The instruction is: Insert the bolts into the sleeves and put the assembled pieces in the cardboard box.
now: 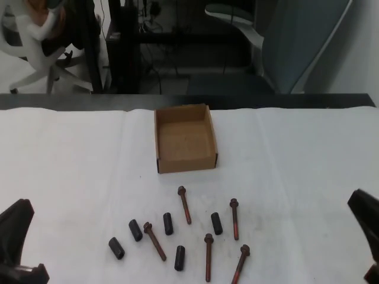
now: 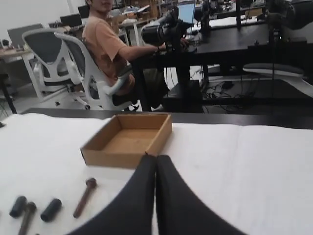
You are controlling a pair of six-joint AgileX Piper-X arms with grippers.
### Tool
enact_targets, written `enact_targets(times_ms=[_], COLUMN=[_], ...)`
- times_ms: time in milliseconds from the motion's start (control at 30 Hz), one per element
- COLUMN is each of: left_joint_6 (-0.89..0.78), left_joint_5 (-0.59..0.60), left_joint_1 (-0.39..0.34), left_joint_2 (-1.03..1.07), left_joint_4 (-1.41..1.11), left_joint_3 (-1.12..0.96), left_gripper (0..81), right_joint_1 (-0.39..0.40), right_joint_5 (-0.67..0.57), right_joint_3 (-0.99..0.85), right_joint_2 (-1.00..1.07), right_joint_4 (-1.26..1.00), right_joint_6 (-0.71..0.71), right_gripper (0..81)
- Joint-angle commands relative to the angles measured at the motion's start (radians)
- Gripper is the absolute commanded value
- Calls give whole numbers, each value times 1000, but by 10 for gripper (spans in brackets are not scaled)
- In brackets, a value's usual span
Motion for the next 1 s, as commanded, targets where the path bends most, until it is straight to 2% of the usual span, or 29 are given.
enact_targets(times_ms=[0, 233, 333, 467, 633, 733, 767, 833, 900, 967], left_joint_6=[19, 17, -95, -56, -50, -48, -50, -111, -196, -215], left_joint_5=[-35, -37, -30, -30, -28, 6, 6, 1, -14, -26], left_joint_1=[2, 2, 2, 2, 2, 2, 2, 2, 2, 2], left_joint_2=[4, 4, 4, 4, 4, 4, 4, 4, 4, 4], left_joint_4=[-29, -98, -200, -322, -389, -404, -416, -461, -536, -553], left_joint_3=[-1, -1, -1, -1, -4, -3, -3, -3, -3, -3], left_gripper=[17, 17, 17, 17, 17, 17, 17, 17, 17, 17], right_joint_1=[-6, -6, -6, -6, -6, -6, -6, -6, -6, -6], right_joint_5=[-1, -10, -5, 10, 88, 160, 147, 48, -91, -110], right_joint_3=[-10, -10, -10, -10, -10, -10, -10, -18, -64, -134], right_joint_2=[1, 1, 1, -1, -1, -1, -1, -1, 1, 1], right_joint_4=[-77, -260, -359, -478, -500, -483, -472, -412, -287, -143], right_joint_6=[132, 391, 434, 527, 546, 607, 616, 598, 523, 425], right_gripper=[4, 4, 4, 4, 4, 4, 4, 4, 4, 4])
